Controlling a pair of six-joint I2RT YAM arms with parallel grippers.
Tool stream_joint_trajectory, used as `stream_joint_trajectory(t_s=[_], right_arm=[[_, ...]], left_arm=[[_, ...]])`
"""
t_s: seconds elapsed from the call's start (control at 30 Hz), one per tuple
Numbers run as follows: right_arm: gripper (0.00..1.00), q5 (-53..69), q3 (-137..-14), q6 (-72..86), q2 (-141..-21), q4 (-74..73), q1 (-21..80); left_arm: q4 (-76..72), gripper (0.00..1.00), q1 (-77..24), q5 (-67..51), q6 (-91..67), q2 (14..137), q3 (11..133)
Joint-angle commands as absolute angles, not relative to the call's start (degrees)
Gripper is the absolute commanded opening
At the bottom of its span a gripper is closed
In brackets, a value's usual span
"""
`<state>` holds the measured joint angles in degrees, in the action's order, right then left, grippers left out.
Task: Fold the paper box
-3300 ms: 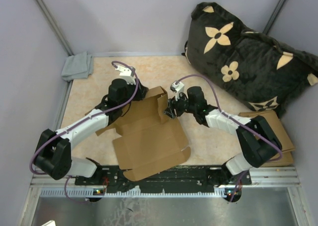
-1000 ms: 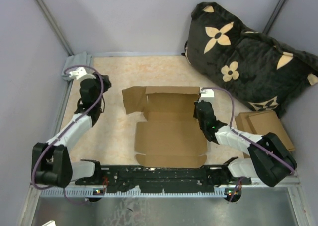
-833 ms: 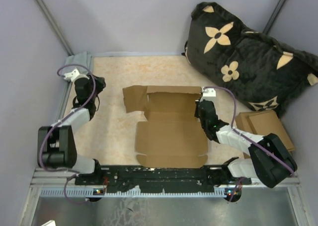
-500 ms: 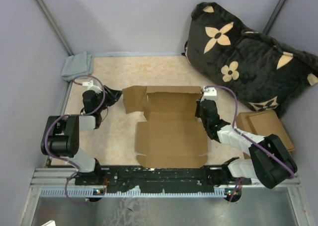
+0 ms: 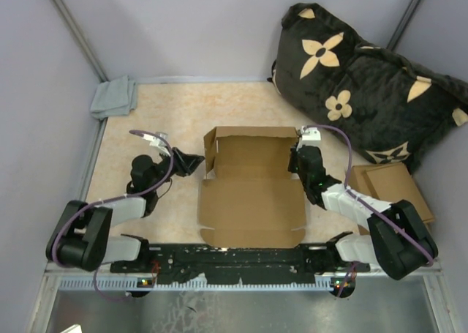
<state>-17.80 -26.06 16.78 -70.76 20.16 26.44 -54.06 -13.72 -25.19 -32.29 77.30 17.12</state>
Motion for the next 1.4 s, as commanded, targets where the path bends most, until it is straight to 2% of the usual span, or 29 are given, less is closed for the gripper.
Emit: stream_joint_trajectory(t_s=[0.0, 0.13, 0.4, 0.83, 1.37], right_arm=[[0.04, -14.5, -28.3, 18.4, -68.9, 19.3, 26.5], [0.04, -13.7, -28.4, 18.5, -68.6, 19.3, 26.5], [0.04, -11.5, -28.0, 19.1, -68.3, 20.0, 26.5], [0.05, -10.5, -26.9, 20.0, -68.4, 21.5, 26.5], [0.05, -9.9, -27.0, 20.2, -68.1, 21.0, 26.5]], left_arm=[[-54.4, 0.5, -16.0, -26.4, -28.2, 70.5, 14.5], [-50.3, 0.51, -18.8, -23.8, -25.4, 66.5, 13.7], [-51.0, 0.51, -20.4, -23.2, -24.1, 71.3, 16.3], [-40.0, 0.52, -24.7, -12.7, -22.5, 68.8, 21.2], [-35.3, 0.53, -28.9, -7.9, -19.5, 71.5, 26.5]])
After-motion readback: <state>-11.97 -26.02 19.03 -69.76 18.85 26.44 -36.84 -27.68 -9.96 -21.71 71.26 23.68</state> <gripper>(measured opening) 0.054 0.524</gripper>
